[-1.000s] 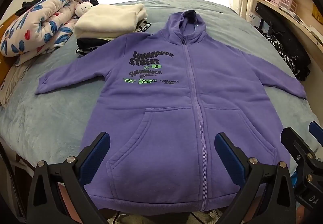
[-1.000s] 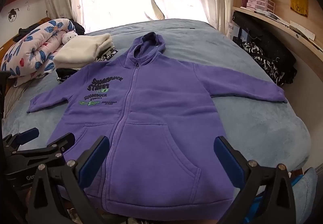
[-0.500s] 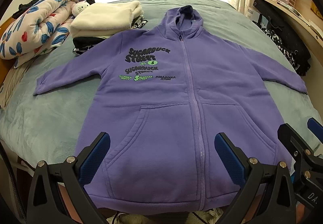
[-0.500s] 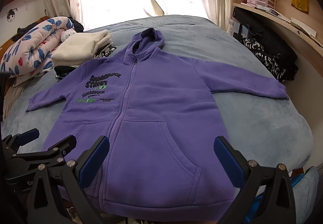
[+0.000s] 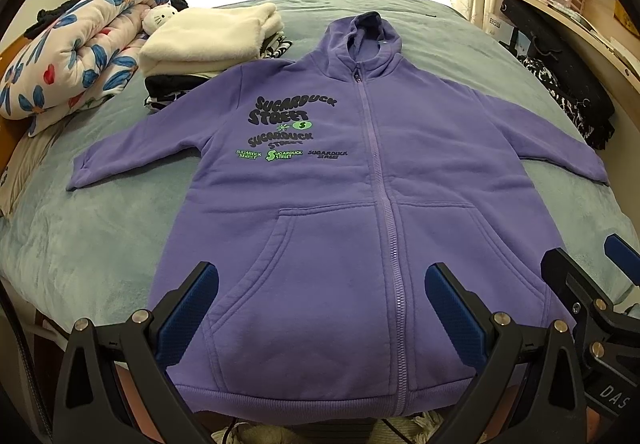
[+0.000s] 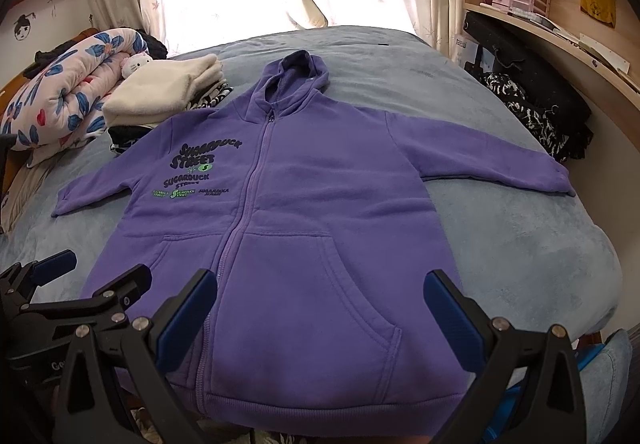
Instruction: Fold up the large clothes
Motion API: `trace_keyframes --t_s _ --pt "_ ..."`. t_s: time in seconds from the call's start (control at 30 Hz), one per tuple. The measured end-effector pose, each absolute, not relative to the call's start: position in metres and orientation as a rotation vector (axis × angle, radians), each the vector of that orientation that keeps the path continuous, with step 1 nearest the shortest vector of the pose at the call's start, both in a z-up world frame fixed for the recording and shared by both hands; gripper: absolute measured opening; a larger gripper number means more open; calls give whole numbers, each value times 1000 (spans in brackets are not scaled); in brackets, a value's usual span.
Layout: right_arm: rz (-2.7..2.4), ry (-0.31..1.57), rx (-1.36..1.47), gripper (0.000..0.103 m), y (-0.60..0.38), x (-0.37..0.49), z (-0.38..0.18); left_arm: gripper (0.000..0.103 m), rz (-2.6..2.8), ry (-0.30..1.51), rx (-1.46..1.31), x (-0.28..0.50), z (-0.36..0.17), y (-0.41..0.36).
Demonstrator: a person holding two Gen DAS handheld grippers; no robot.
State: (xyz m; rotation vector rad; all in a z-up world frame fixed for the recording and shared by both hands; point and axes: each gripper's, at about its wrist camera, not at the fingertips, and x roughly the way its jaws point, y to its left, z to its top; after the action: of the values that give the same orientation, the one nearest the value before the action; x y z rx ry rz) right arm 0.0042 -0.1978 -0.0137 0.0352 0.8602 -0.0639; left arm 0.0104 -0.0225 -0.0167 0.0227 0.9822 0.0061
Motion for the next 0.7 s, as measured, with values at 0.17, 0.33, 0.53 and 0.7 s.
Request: trace_keyframes --t_s 0.17,0.33,0.53,0.7 --pt "-64 860 33 103 -196 2 -15 102 8 981 18 8 -17 -21" --pt "-63 862 30 103 -193 3 -14 102 8 981 17 7 -17 -21" --pt "-61 868 33 103 -193 3 -14 102 10 985 15 6 -18 -19" --pt "-59 869 32 103 -191 2 -14 102 12 986 13 6 -18 -18"
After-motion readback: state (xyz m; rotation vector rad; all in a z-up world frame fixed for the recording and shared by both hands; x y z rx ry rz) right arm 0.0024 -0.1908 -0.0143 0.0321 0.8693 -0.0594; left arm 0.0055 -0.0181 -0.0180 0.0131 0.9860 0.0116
